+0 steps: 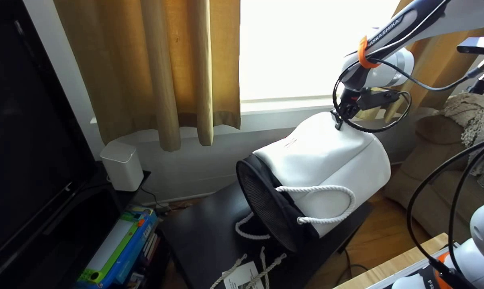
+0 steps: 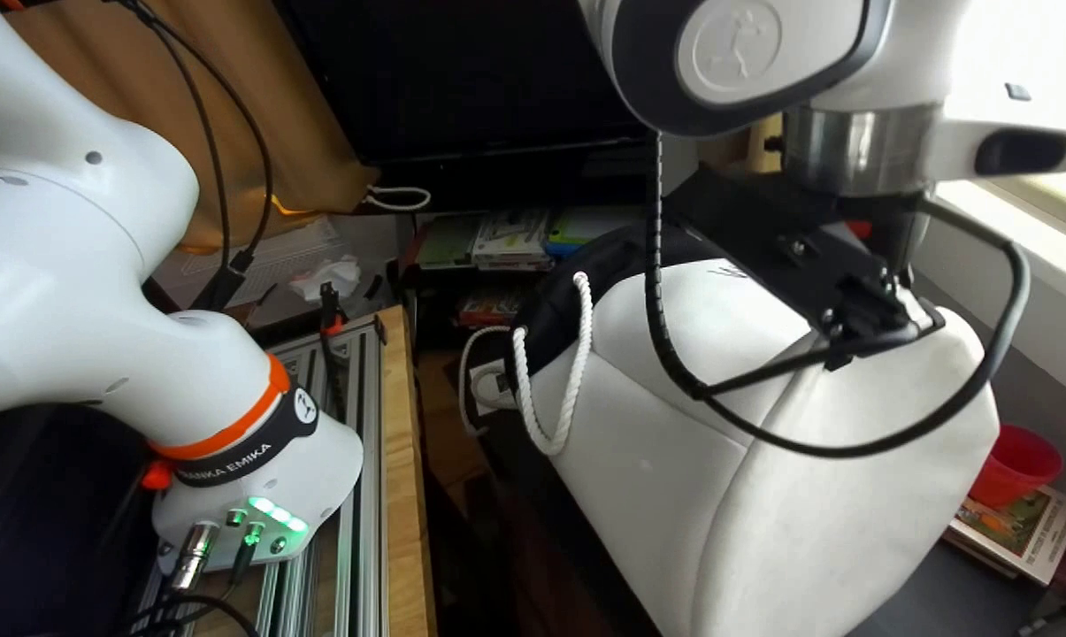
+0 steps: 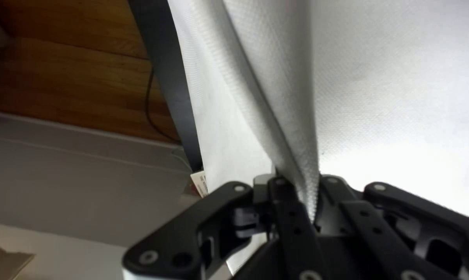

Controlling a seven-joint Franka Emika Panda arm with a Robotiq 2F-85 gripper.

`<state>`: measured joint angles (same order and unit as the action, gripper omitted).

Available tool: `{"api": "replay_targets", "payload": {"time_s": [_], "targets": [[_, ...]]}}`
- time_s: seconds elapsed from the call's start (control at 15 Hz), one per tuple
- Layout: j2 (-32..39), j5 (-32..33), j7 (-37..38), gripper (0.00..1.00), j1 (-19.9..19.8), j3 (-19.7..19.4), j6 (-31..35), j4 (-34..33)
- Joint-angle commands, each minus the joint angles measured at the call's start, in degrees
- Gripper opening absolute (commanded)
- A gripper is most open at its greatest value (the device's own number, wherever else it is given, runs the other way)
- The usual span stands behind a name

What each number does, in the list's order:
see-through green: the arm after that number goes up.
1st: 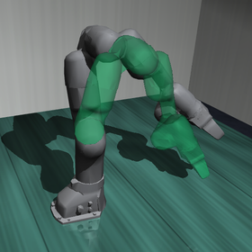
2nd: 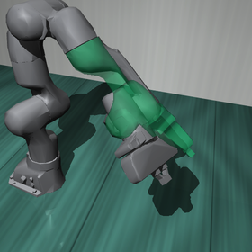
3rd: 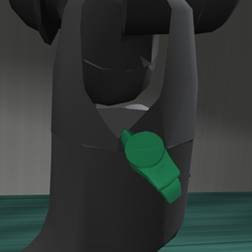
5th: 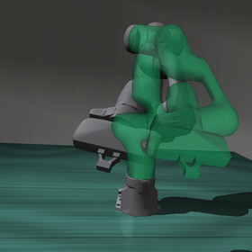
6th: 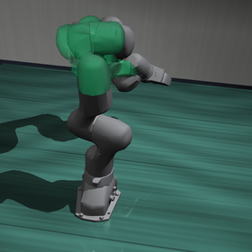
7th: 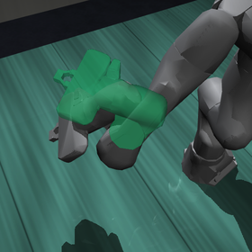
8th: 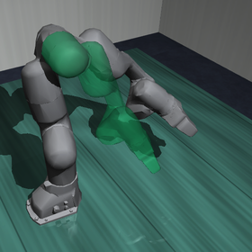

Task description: Turn the bag upside down

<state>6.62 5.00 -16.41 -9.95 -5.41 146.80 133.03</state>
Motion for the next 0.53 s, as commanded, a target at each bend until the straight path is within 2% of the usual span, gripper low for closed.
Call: {"api": "replay_targets", "payload": {"time_s": [0.0, 0.2, 0.47], "targets": [[-7.8, 13.6, 9.5, 0.02, 3.7, -0.7, -2.4, 2.4], [-11.1, 20.7, 14.3, 0.02, 5.3, 1.3, -5.5, 2.7], [-13.9, 25.9, 19.4, 0.02, 6.7, 4.1, -8.1, 4.0]]}}
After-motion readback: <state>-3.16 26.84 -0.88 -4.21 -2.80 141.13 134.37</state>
